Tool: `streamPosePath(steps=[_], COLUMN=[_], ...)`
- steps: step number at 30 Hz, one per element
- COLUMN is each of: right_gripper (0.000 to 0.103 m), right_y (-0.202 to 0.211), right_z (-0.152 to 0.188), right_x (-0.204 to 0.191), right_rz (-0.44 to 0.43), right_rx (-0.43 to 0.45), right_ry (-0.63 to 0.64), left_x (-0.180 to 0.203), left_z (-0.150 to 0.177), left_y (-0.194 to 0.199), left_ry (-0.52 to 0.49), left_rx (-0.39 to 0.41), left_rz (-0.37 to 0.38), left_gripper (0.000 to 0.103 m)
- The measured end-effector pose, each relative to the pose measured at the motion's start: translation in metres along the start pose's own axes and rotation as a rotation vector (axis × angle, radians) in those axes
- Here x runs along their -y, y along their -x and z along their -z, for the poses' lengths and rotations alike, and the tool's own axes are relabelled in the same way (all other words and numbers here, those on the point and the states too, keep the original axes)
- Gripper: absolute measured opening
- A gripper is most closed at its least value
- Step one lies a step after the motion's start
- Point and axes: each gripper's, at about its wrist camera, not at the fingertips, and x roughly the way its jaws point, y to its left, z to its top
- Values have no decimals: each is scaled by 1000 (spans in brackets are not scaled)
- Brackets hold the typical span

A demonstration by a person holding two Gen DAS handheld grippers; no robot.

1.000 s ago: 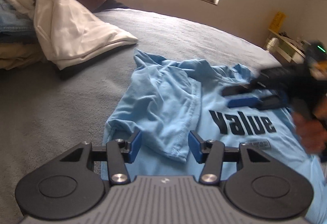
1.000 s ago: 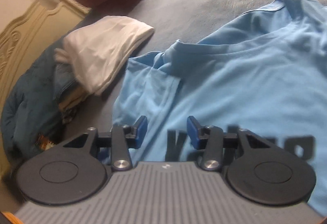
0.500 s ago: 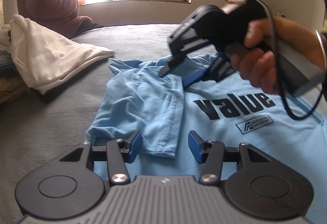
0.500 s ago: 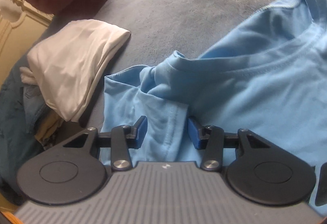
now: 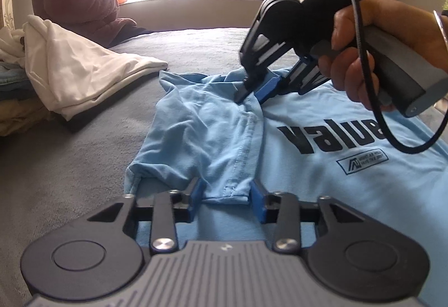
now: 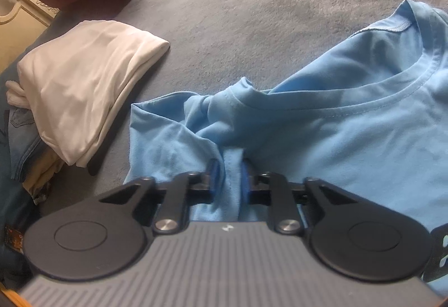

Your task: Fold clothes

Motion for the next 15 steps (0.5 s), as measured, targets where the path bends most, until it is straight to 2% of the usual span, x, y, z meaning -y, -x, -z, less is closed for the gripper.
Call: streamPosePath(steps=[2, 5, 11, 15], right_gripper=[4, 3, 3, 3], right_y=[4, 10, 29, 33], right_z=[0, 0, -8, -15], right_x=[-2, -8, -31, -52], right_rz=[-2, -11, -43, -62], right_rx=[15, 32, 77, 97], right_ry=[-1, 8, 61, 106], left_x=[-2, -6, -23, -48], left_z=[-1, -2, -6, -9], left_y=[0, 2, 12, 21], left_ry=[8, 34, 142, 293], left_rx=[4, 12, 43, 74], left_rz=[-2, -1, 23, 66], left_gripper=[19, 12, 9, 9])
